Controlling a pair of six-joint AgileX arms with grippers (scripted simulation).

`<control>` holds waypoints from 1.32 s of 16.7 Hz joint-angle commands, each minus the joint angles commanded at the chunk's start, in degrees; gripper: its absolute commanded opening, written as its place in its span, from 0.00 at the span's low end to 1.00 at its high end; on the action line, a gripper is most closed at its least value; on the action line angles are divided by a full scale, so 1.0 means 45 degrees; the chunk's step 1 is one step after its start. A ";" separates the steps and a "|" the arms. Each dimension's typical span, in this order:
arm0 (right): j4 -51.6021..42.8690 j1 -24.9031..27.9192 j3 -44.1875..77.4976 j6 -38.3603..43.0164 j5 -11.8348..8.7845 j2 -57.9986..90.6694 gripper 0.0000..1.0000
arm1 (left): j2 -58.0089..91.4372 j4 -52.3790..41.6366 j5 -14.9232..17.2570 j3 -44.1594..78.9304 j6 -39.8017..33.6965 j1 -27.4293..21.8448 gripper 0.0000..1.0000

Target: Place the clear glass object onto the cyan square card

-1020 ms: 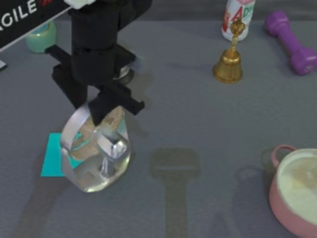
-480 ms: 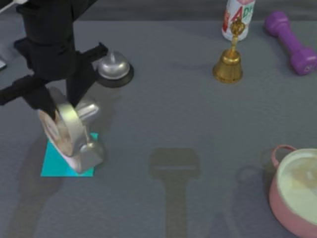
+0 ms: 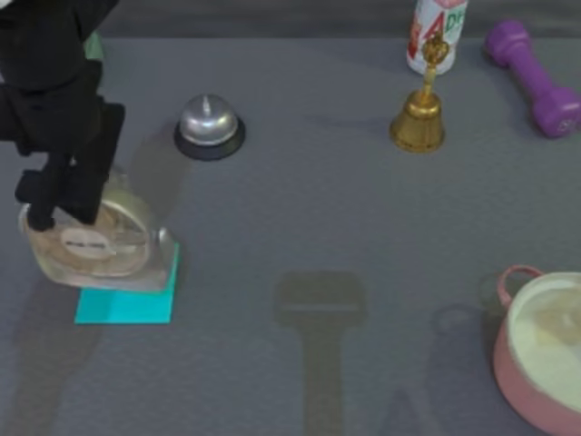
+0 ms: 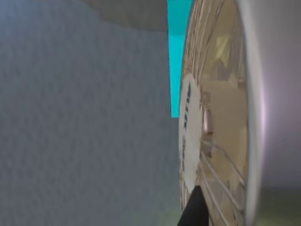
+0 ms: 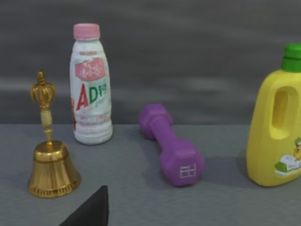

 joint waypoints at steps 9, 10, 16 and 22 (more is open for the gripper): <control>0.0000 0.0000 0.0000 0.0000 0.0000 0.0000 1.00 | -0.0074 0.0256 0.0131 -0.0261 -0.1047 0.0125 0.00; 0.0000 0.0000 0.0000 0.0000 0.0000 0.0000 1.00 | -0.0063 0.0415 0.0120 -0.0416 -0.1040 0.0143 0.00; 0.0000 0.0000 0.0000 0.0000 0.0000 0.0000 1.00 | 0.0021 0.1947 0.0150 -0.1816 -0.0986 0.0282 0.00; 0.0000 0.0000 0.0000 0.0000 0.0000 0.0000 1.00 | 0.0022 0.1955 0.0151 -0.1823 -0.0985 0.0282 0.23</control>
